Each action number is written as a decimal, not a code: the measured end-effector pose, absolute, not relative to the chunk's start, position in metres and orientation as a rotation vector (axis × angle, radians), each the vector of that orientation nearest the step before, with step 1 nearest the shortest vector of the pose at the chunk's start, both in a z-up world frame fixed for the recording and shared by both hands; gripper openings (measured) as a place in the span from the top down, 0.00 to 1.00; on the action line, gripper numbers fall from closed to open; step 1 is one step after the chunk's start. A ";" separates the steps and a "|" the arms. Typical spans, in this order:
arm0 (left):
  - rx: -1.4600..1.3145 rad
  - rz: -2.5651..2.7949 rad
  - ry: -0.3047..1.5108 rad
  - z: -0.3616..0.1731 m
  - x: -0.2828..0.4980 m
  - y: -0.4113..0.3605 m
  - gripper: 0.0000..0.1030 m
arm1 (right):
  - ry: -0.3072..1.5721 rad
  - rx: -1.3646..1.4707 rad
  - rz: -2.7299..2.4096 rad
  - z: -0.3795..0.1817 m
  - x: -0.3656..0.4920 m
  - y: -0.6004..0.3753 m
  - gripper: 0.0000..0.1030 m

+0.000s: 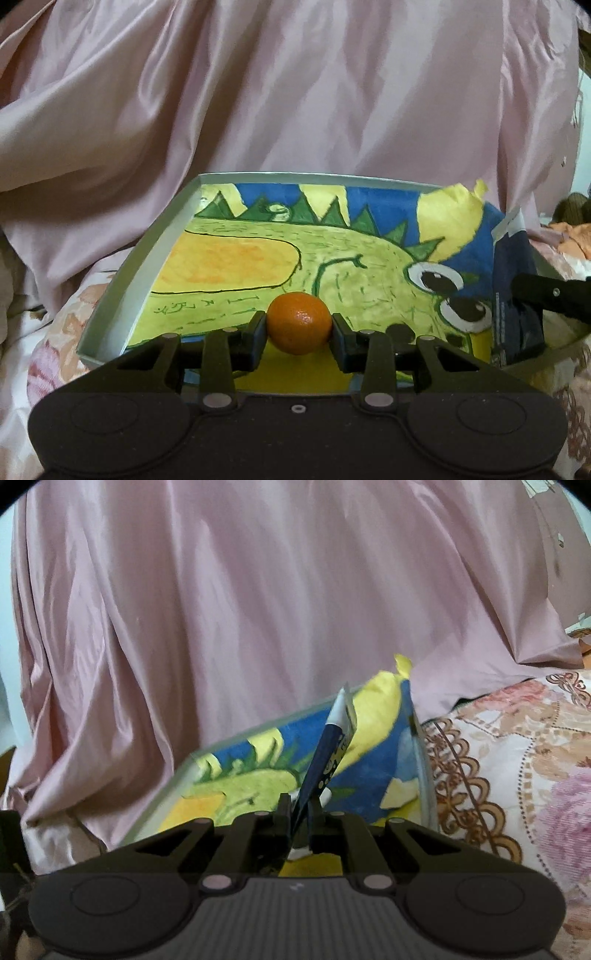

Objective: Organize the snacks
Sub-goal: 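Carry the tangerine and blue stick pack into the grey tray with both grippers, then open both grippers and withdraw them back toward the snack pile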

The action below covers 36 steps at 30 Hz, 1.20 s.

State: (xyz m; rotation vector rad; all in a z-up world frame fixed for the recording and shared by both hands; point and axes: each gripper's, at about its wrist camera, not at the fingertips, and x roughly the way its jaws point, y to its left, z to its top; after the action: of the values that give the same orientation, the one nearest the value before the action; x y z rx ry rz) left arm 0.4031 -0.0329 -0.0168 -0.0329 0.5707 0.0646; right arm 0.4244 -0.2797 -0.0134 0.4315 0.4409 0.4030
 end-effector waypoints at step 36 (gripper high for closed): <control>-0.103 0.063 0.462 0.030 0.374 -0.052 0.03 | 0.391 0.188 0.326 0.007 0.388 -0.277 0.29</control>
State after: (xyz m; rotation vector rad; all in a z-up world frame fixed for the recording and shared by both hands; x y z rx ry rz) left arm 0.3741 -0.0518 0.0300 -0.1034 0.4617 0.0626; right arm 0.3881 -0.2775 0.0072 0.1882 0.3909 0.3262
